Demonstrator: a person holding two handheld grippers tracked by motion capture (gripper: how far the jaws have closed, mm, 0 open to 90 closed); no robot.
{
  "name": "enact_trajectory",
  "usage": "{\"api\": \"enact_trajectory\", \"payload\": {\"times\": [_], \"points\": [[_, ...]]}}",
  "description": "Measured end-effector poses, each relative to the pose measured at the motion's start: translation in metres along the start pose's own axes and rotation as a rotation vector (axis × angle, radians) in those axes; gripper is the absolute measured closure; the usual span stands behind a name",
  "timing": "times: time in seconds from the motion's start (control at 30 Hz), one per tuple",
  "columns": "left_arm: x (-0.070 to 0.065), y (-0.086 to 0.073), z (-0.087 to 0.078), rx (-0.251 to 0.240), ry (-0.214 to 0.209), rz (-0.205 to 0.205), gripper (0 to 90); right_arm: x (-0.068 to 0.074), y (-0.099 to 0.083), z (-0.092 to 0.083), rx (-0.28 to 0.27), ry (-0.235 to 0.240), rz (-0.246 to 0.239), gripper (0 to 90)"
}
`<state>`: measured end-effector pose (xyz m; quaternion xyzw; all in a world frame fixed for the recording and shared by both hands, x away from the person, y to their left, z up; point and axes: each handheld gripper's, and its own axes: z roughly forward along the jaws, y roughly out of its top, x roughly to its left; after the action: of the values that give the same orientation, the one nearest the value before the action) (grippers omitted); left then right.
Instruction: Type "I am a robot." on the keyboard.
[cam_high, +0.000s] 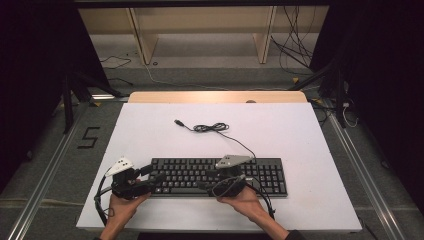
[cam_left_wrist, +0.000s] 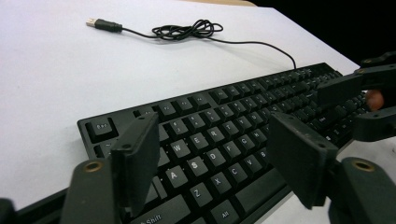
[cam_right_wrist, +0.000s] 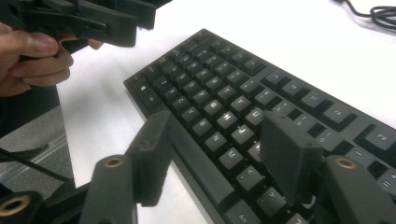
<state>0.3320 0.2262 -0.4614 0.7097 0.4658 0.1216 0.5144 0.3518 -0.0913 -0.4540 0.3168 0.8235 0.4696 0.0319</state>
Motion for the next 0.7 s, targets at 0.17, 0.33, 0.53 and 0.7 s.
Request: {"api": "enact_trajectory", "payload": {"times": [0.17,0.33,0.53,0.7], "points": [[0.002,-0.001,0.002,0.022,0.018,-0.003,43.3,-0.002,0.0,-0.005,-0.012,-0.004,0.006,40.4],[0.004,-0.002,0.004,0.049,0.037,-0.005,55.6,-0.002,0.0,-0.008,-0.023,-0.007,0.01,36.8],[0.005,-0.003,0.008,0.092,0.04,0.004,70.4,-0.002,-0.003,-0.011,-0.024,-0.009,0.013,34.1],[0.005,-0.003,0.012,0.121,0.05,0.016,80.5,-0.002,-0.004,-0.014,-0.027,-0.01,0.012,33.4]]}}
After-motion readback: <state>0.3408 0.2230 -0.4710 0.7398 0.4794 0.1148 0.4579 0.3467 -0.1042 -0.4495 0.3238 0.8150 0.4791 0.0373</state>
